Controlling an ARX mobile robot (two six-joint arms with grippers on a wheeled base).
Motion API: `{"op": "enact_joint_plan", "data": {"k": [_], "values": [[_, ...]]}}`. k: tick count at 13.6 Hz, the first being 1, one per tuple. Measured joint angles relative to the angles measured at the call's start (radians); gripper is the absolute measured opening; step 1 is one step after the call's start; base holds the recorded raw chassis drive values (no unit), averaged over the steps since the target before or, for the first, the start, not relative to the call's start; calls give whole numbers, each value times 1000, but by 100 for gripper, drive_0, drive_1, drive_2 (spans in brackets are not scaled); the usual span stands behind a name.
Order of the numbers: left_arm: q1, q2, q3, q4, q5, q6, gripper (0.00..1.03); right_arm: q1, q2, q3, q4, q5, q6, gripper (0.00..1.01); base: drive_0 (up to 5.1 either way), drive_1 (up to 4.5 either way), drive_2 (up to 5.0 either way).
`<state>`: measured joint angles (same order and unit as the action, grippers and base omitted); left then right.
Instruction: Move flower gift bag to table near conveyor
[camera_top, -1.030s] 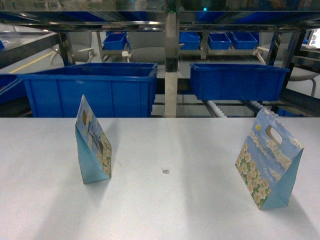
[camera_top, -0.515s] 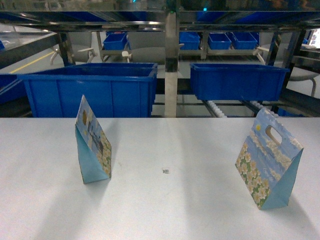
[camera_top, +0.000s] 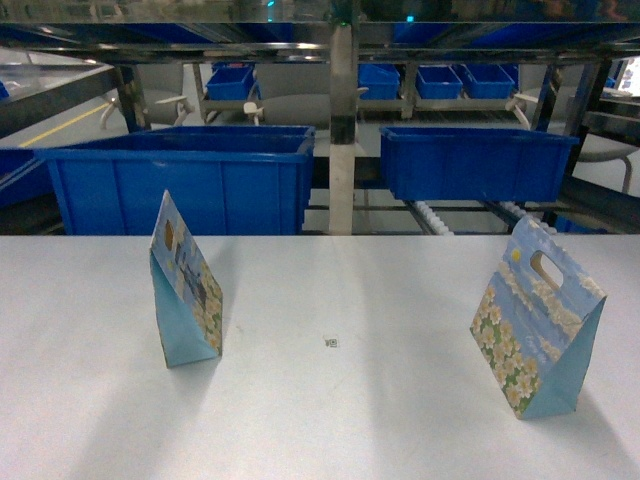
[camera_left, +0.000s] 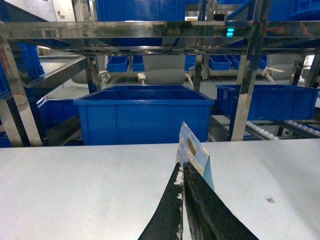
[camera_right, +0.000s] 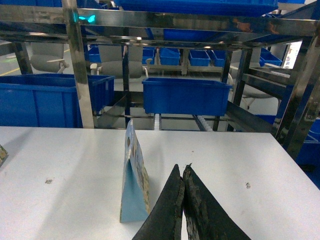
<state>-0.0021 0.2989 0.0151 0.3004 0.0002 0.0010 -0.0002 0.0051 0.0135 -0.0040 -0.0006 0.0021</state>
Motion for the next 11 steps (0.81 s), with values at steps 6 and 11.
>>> {"op": "enact_joint_plan", "data": {"k": [6,11], "values": [[0,-289,0,-305,0,-1,2,0,0,0,0,0,0,2,0,0,0],[0,-289,0,-304,0,-1,3,0,0,0,0,0,-1,13,0,0,0]]}}
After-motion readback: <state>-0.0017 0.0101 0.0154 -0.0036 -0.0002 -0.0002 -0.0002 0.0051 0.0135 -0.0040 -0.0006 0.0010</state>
